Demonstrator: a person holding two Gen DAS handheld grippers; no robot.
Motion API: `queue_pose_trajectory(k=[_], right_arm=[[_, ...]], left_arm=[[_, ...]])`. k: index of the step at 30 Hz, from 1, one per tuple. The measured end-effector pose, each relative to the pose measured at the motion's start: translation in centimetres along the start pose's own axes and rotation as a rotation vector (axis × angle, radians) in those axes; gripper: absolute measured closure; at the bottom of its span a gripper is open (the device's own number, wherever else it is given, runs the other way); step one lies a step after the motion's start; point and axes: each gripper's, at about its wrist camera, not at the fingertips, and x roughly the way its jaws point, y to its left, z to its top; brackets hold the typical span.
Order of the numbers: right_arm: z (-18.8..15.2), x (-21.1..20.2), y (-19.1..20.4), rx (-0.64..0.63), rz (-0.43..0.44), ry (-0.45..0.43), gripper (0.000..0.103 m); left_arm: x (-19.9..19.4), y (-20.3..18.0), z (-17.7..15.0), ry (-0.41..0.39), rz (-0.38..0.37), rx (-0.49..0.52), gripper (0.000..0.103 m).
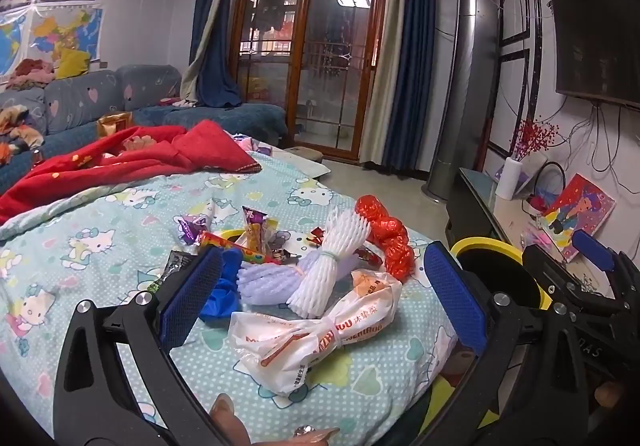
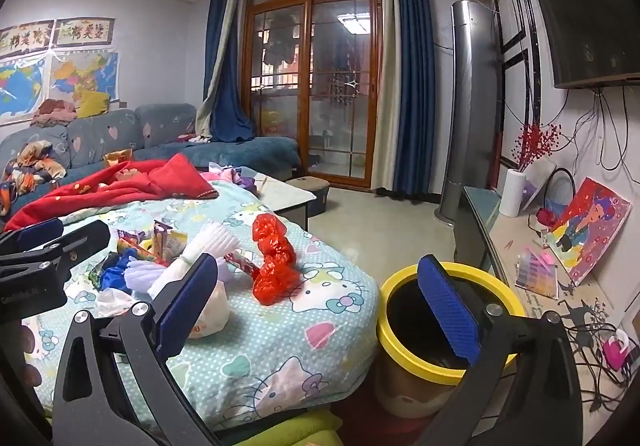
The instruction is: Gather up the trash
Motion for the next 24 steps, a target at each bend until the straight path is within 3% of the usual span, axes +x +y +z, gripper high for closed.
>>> queue_pose_trajectory(k=[24], right_arm=[[-0.21, 0.19, -0.16, 0.006, -0.006, 0.005, 0.006]], left_arm=[[-0.32, -0.01, 0.23, -0.011, 0.000, 0.004, 0.010]])
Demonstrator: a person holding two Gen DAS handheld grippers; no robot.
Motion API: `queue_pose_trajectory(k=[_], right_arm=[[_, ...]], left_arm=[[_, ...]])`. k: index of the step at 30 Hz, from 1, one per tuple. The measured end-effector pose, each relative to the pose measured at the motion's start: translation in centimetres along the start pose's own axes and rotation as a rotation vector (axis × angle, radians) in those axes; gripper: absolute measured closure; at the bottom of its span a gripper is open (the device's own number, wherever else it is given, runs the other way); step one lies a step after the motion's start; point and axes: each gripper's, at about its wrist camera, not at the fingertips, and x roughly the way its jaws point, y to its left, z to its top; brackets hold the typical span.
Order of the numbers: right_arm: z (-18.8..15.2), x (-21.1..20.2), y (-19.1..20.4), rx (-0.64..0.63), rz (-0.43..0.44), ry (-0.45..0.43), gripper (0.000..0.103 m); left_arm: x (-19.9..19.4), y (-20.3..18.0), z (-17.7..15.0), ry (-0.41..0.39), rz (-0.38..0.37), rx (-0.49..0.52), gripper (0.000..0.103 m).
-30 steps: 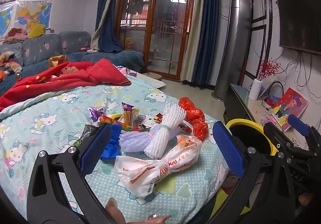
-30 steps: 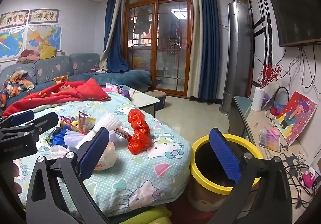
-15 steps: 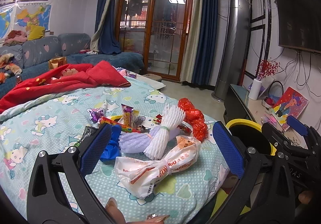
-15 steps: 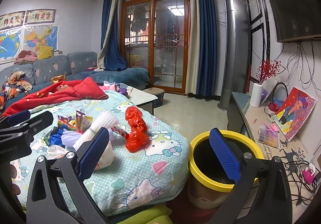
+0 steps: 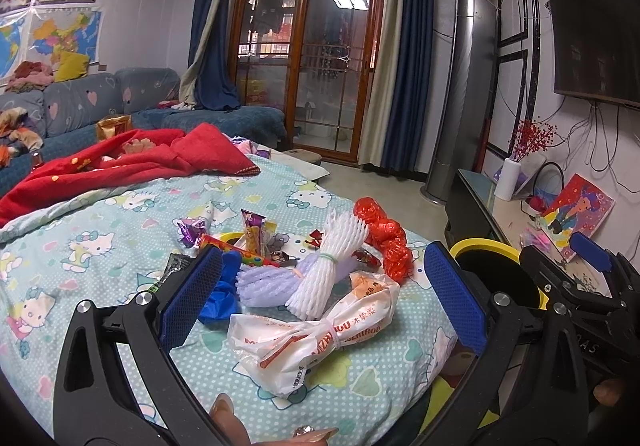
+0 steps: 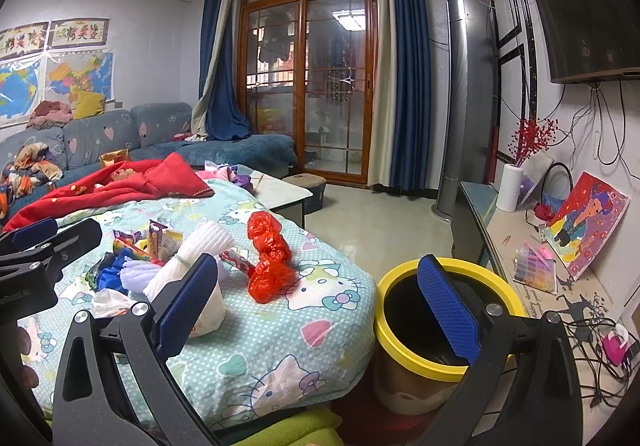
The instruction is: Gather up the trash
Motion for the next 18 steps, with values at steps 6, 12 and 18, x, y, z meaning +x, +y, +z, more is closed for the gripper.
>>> queue_pose_trajectory(k=[6, 12, 18], right_arm=[[-0.03, 0.03, -0.01, 0.001, 0.001, 0.000, 0.006], [-0.24, 0.04, 0.01, 0.002, 0.000, 0.006, 0.006], [-0.54, 0.07, 0.01, 0.002, 0.006, 0.011, 0.006]], left_arm=[[-0.01, -0.03, -0.08, 0.000, 0.002, 0.000, 0.010], [0.11, 0.00, -0.21, 0.010, -0.016, -0.017, 0.010], [0.41, 0.09, -0.66, 0.019, -0.018, -0.026, 0.010]])
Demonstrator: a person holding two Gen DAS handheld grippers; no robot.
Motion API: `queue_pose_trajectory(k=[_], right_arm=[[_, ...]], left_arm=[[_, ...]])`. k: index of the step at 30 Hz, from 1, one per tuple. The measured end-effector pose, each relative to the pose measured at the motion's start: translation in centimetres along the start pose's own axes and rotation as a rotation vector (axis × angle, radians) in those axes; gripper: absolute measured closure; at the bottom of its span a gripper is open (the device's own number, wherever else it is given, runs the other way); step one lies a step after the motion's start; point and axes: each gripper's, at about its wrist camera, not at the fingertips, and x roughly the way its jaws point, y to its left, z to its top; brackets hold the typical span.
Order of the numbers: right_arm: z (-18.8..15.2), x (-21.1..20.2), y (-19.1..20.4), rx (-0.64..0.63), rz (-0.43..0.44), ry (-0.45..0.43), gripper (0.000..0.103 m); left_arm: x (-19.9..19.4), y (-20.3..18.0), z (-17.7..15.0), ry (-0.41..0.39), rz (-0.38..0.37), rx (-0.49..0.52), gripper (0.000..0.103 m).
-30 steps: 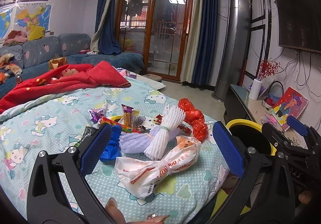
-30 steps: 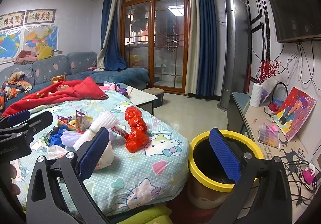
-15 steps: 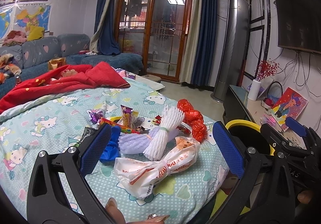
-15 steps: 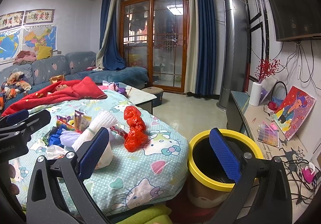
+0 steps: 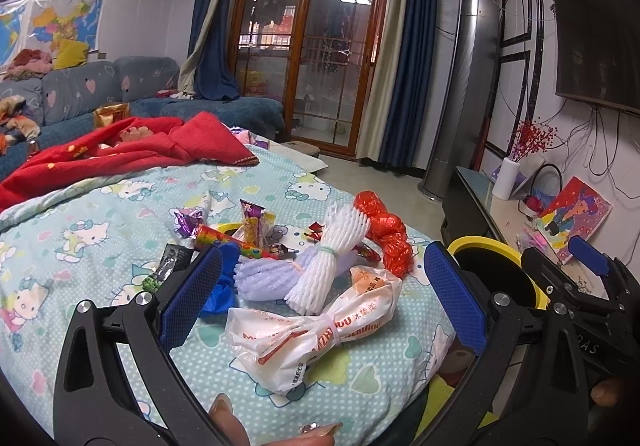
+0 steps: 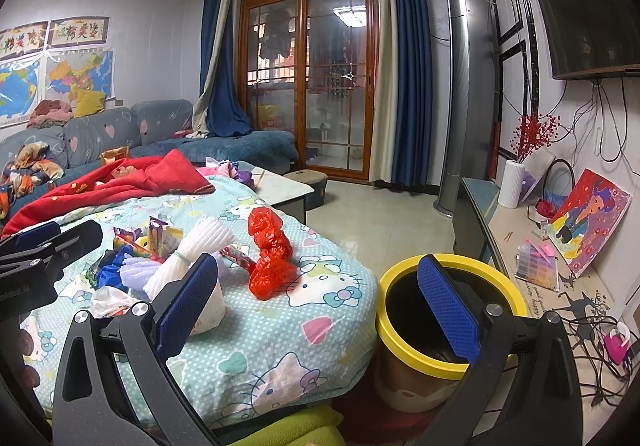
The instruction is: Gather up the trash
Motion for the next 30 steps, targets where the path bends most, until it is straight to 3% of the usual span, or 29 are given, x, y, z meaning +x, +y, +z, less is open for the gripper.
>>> queue_pose_trajectory(k=[8, 22, 30], right_arm=[[0.1, 1.1, 1.0, -0.017, 0.042, 0.049, 0.006], [0.4, 4.2, 5.2, -0.048, 0.222, 0.188, 0.006], [0.6, 6.8, 7.3, -0.068, 0.308, 0.239, 0.006]], left_arm=[[0.8, 1.9, -0.3, 0.008, 0.028, -0.043, 0.010], [2.4, 8.5, 0.3, 0.047, 0.109, -0.168, 0.010], [4.6, 12.2, 0.5, 0.133, 0.126, -0.203, 0.010]])
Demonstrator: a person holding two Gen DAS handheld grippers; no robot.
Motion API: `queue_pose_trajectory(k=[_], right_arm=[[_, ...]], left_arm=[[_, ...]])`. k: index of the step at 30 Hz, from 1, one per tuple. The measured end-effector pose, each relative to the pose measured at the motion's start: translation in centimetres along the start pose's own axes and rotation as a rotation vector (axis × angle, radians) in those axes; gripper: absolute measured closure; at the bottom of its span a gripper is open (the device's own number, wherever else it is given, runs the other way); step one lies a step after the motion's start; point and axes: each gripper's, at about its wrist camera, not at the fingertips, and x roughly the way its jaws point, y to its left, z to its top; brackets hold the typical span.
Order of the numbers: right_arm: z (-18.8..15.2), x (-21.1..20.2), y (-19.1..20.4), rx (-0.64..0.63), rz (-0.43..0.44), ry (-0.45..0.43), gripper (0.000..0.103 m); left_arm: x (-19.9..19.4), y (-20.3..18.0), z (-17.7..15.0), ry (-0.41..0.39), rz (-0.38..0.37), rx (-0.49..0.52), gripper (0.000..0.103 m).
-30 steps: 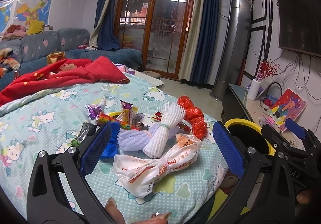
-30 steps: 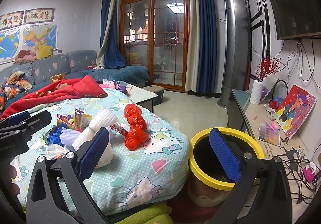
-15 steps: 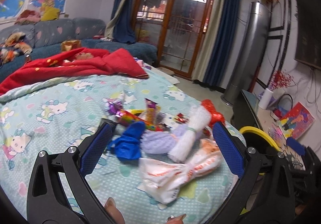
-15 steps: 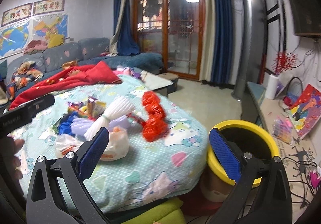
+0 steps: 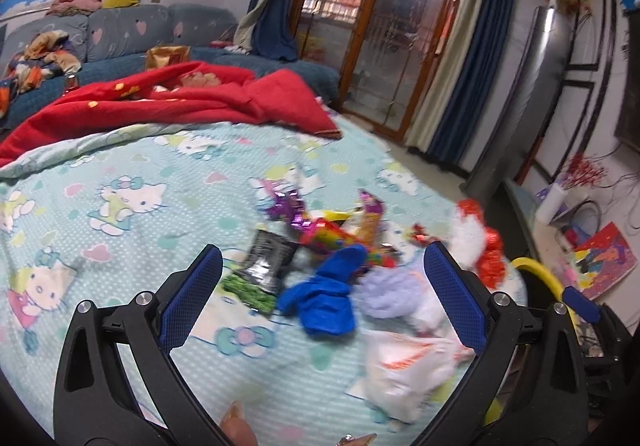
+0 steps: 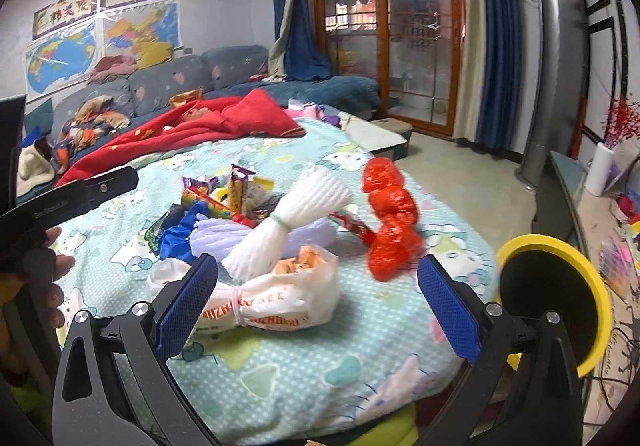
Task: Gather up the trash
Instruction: 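Grasp the blue glove with the left tool while the right tool grasps the white plastic bag, then carry glove and bag over the yellow bin and open both tools to drop them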
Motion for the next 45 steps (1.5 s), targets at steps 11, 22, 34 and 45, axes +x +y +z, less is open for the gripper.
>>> queue_pose_trajectory(k=[11, 22, 34, 45], right_arm=[[-0.2, 4.5, -1.4, 0.049, 0.050, 0.101, 0.021], [-1.3, 6.1, -2.5, 0.112, 0.154, 0.186, 0.048], [-1.8, 4.4, -2.6, 0.069, 0.229, 0.229, 0.081], [-0.3, 1.8, -4.6, 0.089, 0.191, 0.167, 0.091]], left_arm=[[4.7, 1.4, -0.3, 0.169, -0.052, 0.046, 0.043], [7.0, 0.0, -2.7, 0.283, -0.079, 0.086, 0.059], [6.2, -0.9, -3.2, 0.290, -0.082, 0.138, 0.094], [1.2, -0.7, 0.5, 0.116, -0.089, 0.108, 0.097]])
